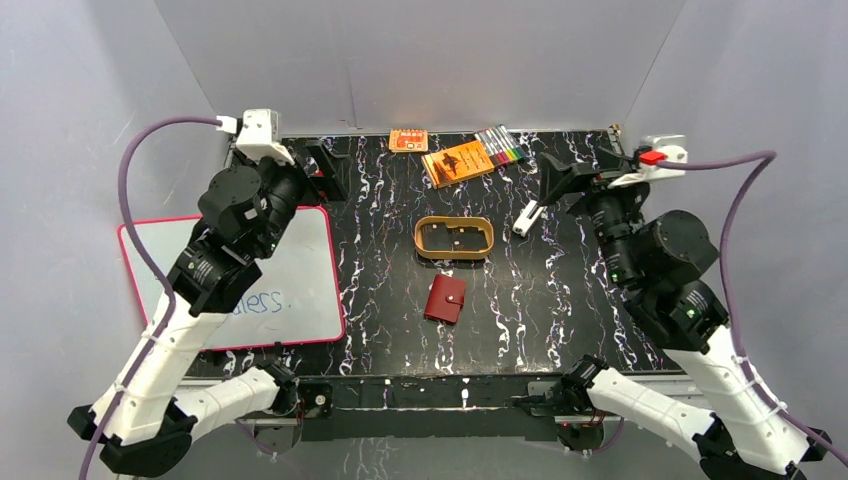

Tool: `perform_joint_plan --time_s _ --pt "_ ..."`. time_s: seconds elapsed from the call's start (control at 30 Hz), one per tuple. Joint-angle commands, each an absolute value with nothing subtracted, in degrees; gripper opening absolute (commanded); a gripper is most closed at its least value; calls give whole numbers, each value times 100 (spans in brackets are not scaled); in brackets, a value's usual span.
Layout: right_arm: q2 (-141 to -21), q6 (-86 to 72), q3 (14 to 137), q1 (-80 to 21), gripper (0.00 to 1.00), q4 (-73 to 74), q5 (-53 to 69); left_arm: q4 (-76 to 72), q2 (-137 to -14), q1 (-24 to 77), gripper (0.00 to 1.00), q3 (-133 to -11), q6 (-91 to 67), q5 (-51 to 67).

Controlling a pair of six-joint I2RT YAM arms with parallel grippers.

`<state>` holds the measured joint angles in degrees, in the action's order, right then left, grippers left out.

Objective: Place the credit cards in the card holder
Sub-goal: Reset both arms

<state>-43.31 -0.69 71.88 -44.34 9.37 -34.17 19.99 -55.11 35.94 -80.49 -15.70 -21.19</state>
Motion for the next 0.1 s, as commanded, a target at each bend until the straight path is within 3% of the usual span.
perform_joint_plan --time_s 0.0,0.07 --pt "-4516 -113 7119 -4445 99 782 -3234 1967 -5514 3625 93 -8278 -1583 -2025" --pt "-4560 -152 7110 -4443 99 782 -3137 1977 -5502 3630 93 -8280 -1615 -2144"
